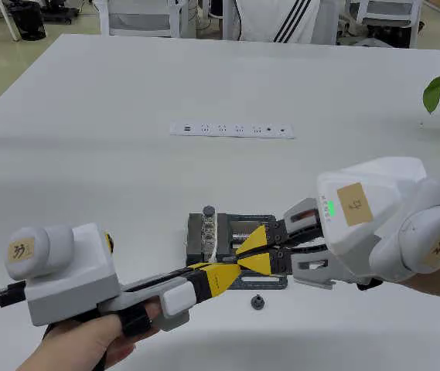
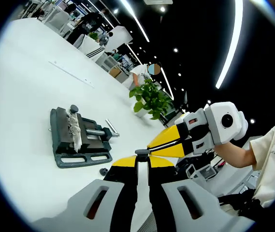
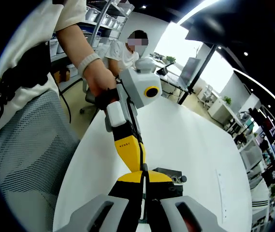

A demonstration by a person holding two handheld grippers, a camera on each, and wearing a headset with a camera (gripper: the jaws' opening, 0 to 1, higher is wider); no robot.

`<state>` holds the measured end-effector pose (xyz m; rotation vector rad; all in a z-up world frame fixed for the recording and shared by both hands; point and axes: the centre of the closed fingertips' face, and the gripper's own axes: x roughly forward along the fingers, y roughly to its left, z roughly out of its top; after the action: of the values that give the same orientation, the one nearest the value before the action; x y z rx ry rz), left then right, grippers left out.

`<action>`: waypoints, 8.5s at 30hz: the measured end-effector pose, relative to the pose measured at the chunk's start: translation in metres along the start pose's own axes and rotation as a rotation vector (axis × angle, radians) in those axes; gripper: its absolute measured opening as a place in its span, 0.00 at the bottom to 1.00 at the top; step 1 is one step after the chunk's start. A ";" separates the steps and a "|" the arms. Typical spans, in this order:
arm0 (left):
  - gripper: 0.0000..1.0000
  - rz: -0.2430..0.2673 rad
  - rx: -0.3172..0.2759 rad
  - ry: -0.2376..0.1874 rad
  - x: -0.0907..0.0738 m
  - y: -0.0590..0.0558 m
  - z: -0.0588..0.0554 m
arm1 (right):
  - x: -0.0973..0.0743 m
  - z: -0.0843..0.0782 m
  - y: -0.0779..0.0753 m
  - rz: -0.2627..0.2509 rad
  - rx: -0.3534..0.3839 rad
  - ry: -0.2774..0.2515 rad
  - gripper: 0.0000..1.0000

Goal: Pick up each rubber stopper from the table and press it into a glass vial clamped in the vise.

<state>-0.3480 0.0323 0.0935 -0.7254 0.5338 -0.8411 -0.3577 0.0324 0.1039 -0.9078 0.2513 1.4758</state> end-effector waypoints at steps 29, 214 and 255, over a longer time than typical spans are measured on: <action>0.03 -0.029 0.375 0.242 -0.003 0.001 -0.036 | -0.004 -0.011 0.032 0.251 0.305 -0.015 0.25; 0.98 0.279 0.694 0.214 -0.062 0.079 -0.006 | 0.055 -0.059 -0.070 0.393 -0.220 0.326 0.05; 0.93 0.289 0.621 0.183 -0.064 0.089 -0.015 | 0.087 -0.070 -0.079 0.473 -0.381 0.436 0.05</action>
<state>-0.3520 0.1193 0.0259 -0.0008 0.4878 -0.7468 -0.2476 0.0634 0.0299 -1.5606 0.5454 1.7779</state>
